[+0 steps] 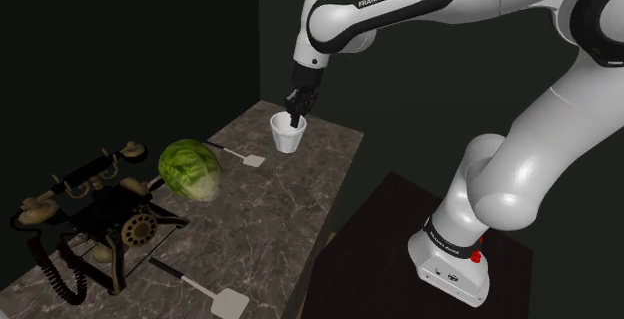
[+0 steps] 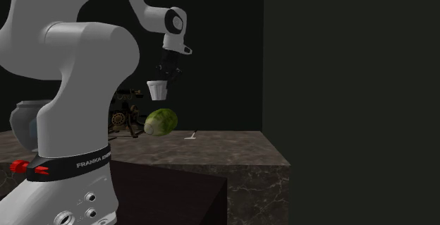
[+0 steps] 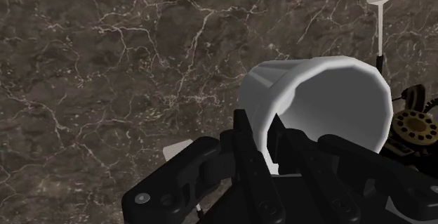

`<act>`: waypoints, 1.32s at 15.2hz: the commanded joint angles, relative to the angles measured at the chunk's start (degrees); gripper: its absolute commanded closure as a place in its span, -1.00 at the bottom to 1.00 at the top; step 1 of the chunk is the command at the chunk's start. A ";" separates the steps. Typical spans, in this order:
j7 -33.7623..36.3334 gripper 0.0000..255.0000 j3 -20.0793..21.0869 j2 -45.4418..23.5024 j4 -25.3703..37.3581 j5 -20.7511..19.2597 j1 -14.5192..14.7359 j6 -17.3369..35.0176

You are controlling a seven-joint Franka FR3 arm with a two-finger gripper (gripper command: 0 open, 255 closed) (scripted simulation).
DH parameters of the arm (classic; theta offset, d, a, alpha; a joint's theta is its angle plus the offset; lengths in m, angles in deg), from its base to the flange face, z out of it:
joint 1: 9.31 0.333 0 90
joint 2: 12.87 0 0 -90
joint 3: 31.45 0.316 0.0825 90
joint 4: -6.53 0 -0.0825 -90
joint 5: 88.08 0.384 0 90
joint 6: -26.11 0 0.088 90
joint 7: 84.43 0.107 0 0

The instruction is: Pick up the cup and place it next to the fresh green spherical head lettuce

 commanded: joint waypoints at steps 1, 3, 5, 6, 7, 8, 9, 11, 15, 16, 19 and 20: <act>3.06 1.00 1.89 -0.70 0.79 0.49 1.41 0.53; 5.74 1.00 3.60 -1.56 1.55 0.86 2.67 1.15; 8.43 1.00 5.27 -2.63 2.57 1.14 3.91 1.73; 9.77 1.00 6.08 -3.24 3.18 1.24 4.53 2.00; 11.12 1.00 6.87 -3.91 3.85 1.31 5.15 2.26; 12.47 1.00 7.65 -4.62 4.59 1.34 5.77 2.50; 13.82 1.00 8.42 -5.39 5.40 1.34 6.37 2.73; 16.53 1.00 9.92 -7.06 7.20 1.23 7.55 3.12; 21.58 1.00 12.42 -10.64 11.21 0.60 9.77 3.62; 21.44 1.00 12.43 -10.91 10.74 0.67 9.80 4.35; 21.03 1.00 12.48 -11.79 9.39 0.89 9.86 6.55; 20.88 1.00 12.50 -12.11 8.97 0.97 9.88 7.28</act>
